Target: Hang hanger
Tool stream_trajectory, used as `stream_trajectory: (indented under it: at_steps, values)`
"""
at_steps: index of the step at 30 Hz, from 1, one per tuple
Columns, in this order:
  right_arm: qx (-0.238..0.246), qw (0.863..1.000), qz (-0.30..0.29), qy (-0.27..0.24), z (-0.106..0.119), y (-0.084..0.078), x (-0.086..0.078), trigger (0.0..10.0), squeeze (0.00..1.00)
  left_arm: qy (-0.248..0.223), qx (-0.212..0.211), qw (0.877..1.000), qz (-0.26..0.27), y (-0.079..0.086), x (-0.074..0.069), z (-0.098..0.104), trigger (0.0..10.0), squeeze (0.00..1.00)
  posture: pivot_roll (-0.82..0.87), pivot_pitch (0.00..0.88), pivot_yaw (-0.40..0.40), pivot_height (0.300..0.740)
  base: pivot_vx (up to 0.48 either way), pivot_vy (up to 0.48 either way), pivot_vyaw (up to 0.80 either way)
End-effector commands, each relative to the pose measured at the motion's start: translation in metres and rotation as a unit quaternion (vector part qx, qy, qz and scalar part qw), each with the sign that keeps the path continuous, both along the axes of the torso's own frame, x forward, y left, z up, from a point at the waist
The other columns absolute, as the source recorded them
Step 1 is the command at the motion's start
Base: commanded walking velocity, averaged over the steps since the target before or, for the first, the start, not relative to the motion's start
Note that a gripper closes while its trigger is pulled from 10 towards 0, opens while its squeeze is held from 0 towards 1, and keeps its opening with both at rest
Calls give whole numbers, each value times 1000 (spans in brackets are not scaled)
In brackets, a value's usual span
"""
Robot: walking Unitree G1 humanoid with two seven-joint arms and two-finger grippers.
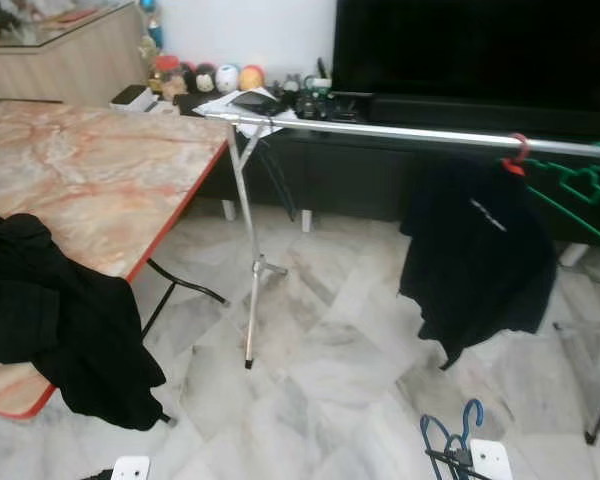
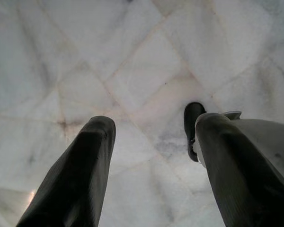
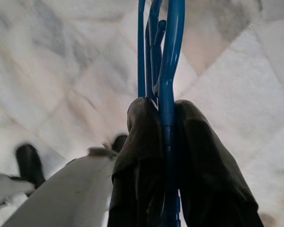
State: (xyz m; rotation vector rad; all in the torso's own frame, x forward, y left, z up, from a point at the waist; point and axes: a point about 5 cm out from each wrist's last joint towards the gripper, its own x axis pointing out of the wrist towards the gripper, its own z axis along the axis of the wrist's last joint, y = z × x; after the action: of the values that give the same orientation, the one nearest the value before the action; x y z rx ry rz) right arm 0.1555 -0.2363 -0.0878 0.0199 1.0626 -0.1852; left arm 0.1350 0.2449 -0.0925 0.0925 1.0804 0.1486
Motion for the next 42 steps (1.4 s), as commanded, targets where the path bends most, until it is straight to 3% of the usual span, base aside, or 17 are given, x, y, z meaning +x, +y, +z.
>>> stream_trajectory:
  at_steps: [1, 11, 21, 31, 42]
  values:
    - [-9, 1000, -6, 6, 0, -7, -6, 10000, 0, -4, 0, 1000, -15, -5, 3, 0, 10000, 0, -52, 0, 23, 740, 326, 0, 0]
    - [-10, 1000, -8, 4, 0, -8, -5, 10000, 0, -5, 0, 1000, -17, -7, 4, 0, 10000, 0, -52, 0, 21, 740, 324, 0, 0]
    - [-12, 1000, -9, -1, 1, -8, -3, 10000, 0, -11, 5, 1000, -19, 3, 7, 4, 10000, 0, -53, 0, 17, 740, 325, 0, 0]
    - [-9, 1000, -9, 4, 1, -8, -3, 10000, 0, -16, -9, 999, -32, -26, 13, -1, 10000, 0, -52, 0, 17, 740, 325, 0, -390]
    - [-12, 1000, -3, 4, 1, -8, -2, 10000, 0, -19, -10, 999, -35, -31, 21, 0, 10000, 0, -50, 0, 17, 740, 323, 0, -480]
